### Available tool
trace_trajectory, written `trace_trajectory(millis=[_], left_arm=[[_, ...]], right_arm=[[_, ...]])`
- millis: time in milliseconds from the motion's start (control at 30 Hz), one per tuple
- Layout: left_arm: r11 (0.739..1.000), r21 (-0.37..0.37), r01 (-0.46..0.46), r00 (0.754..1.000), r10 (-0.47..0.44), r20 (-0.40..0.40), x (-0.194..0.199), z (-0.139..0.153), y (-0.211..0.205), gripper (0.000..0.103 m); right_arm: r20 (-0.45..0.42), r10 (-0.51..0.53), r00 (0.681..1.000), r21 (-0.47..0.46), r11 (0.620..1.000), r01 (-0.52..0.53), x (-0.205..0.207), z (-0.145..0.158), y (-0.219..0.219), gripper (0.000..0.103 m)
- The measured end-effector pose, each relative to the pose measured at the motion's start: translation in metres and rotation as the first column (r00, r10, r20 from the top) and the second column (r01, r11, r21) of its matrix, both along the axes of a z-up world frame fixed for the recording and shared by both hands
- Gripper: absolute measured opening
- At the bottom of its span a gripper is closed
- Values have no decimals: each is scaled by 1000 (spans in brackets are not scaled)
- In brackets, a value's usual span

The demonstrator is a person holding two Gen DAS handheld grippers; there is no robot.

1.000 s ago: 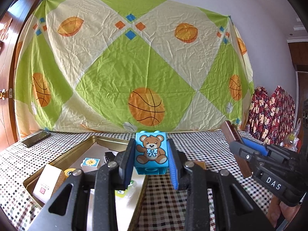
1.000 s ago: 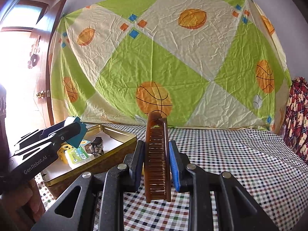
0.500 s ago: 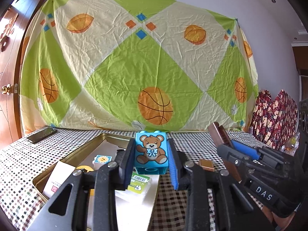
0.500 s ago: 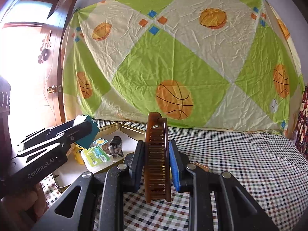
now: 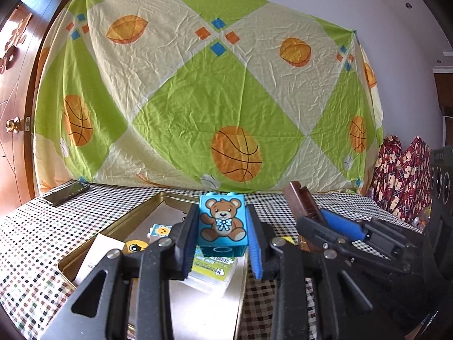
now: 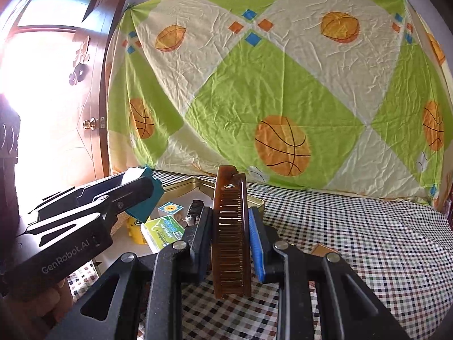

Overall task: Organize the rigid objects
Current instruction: 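Carry the teddy-bear block over the tin while the right tool carries the comb there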

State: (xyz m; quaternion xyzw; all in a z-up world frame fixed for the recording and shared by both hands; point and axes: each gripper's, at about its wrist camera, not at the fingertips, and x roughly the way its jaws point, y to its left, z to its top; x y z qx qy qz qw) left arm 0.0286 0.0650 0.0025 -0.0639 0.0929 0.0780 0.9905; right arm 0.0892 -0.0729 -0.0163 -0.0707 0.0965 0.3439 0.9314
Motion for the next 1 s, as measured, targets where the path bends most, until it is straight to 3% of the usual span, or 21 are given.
trace_trajectory(millis=[1000], left_arm=[[993, -36, -109, 993, 107, -48, -10, -5, 53, 31]], right_arm=[[9, 81, 997, -64, 995, -80, -13, -4, 49, 28]])
